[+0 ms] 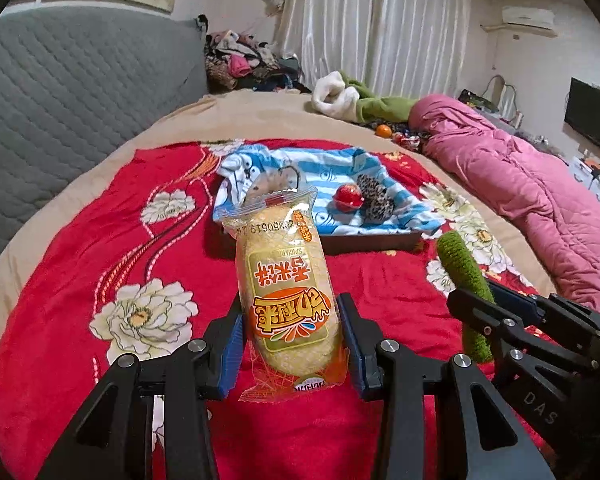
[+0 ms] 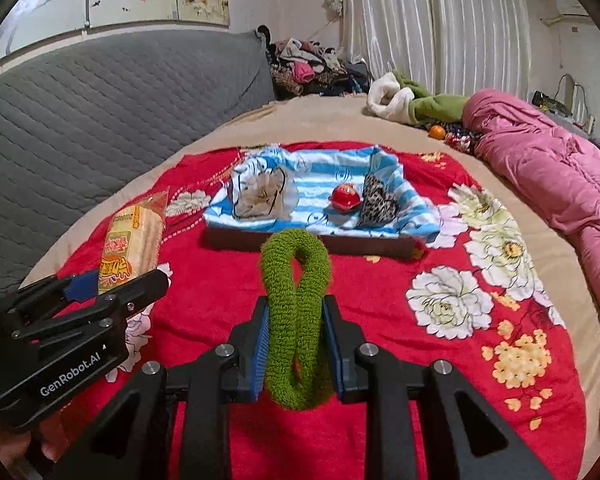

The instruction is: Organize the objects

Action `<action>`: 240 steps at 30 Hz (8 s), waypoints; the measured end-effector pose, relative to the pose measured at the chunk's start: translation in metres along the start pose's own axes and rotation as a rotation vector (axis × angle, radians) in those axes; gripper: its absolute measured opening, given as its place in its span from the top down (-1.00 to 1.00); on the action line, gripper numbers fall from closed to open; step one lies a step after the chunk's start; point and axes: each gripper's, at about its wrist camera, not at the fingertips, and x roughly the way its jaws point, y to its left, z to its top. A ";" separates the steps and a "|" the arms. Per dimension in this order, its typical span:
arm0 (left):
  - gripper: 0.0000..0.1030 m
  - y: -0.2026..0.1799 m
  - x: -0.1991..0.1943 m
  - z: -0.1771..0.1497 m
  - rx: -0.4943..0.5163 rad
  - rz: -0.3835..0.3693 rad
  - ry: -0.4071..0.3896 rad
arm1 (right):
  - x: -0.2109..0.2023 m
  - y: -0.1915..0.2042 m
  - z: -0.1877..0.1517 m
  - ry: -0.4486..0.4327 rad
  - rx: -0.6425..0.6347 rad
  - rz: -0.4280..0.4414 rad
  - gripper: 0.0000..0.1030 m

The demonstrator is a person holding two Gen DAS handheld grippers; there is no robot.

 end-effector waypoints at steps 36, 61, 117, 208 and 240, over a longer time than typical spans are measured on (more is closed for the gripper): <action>0.13 -0.009 0.084 0.130 0.038 0.008 -0.064 | 0.053 -0.025 0.120 -0.108 -0.023 -0.012 0.50; 0.13 0.009 0.208 0.145 0.018 0.023 0.020 | 0.178 -0.037 0.139 -0.011 -0.008 0.006 0.50; 0.08 -0.015 0.295 0.108 0.054 0.053 0.160 | 0.246 -0.086 0.094 0.165 0.017 -0.072 0.33; -0.72 0.011 0.182 0.118 0.041 0.054 0.105 | 0.152 -0.070 0.105 0.084 -0.013 -0.093 -0.97; -1.00 0.014 0.037 0.127 0.006 0.107 -0.103 | 0.008 -0.032 0.126 -0.138 -0.047 -0.084 -0.98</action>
